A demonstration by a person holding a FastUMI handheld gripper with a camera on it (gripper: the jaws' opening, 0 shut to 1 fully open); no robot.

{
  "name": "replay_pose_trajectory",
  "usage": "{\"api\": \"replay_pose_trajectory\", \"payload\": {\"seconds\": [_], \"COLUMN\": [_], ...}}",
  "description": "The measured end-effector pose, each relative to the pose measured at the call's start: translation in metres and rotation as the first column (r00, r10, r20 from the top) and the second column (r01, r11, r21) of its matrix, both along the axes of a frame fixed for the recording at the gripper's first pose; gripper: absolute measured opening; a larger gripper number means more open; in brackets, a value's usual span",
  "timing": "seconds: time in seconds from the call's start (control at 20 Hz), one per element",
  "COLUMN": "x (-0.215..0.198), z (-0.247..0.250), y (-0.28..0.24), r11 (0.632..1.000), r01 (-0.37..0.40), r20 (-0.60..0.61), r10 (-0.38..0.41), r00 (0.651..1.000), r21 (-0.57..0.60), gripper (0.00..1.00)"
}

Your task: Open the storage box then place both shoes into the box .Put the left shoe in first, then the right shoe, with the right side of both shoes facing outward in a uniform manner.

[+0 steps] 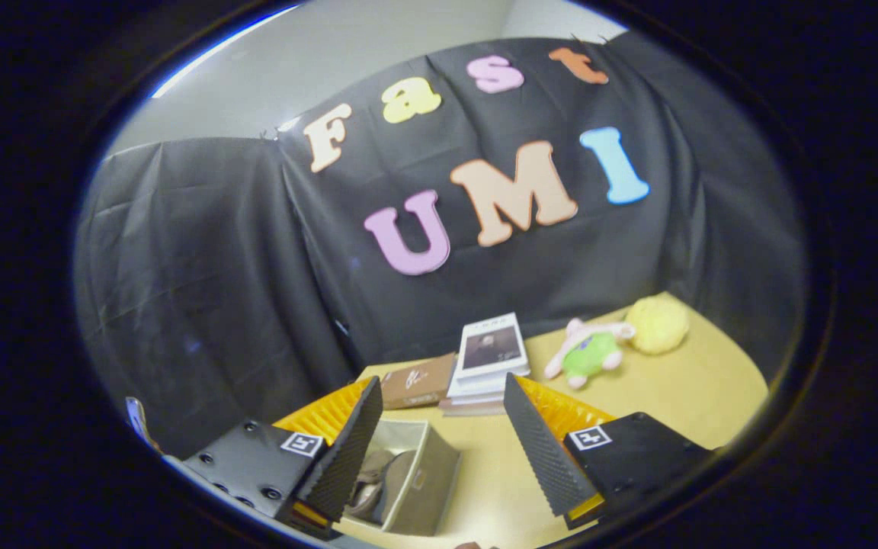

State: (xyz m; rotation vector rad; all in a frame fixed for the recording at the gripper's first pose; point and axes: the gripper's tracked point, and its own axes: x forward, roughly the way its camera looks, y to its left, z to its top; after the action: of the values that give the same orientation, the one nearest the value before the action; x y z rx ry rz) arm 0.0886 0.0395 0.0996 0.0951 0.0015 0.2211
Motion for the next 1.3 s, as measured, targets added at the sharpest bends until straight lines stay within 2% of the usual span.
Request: {"api": "replay_pose_trajectory", "payload": {"seconds": [0.25,0.45,0.55,0.75,1.3], "x": [-0.014,-0.027,-0.029,-0.037,-0.031], "z": [0.040,0.054,0.048,0.042,0.042], "y": [-0.036,-0.072,-0.086,-0.112,-0.146], "r11": [0.997,0.988,0.982,0.978,0.982], "r01": [0.078,0.147,0.166,0.180,0.164], "r20": [0.176,0.251,0.248,0.233,0.251], "r10": [-0.076,-0.132,-0.139,-0.151,-0.137], "r00": [0.981,0.959,0.959,0.961,0.958], "r21": [-0.005,-0.043,-0.089,-0.109,-0.091], "gripper": [1.00,1.00,1.00,1.00,1.00]}}
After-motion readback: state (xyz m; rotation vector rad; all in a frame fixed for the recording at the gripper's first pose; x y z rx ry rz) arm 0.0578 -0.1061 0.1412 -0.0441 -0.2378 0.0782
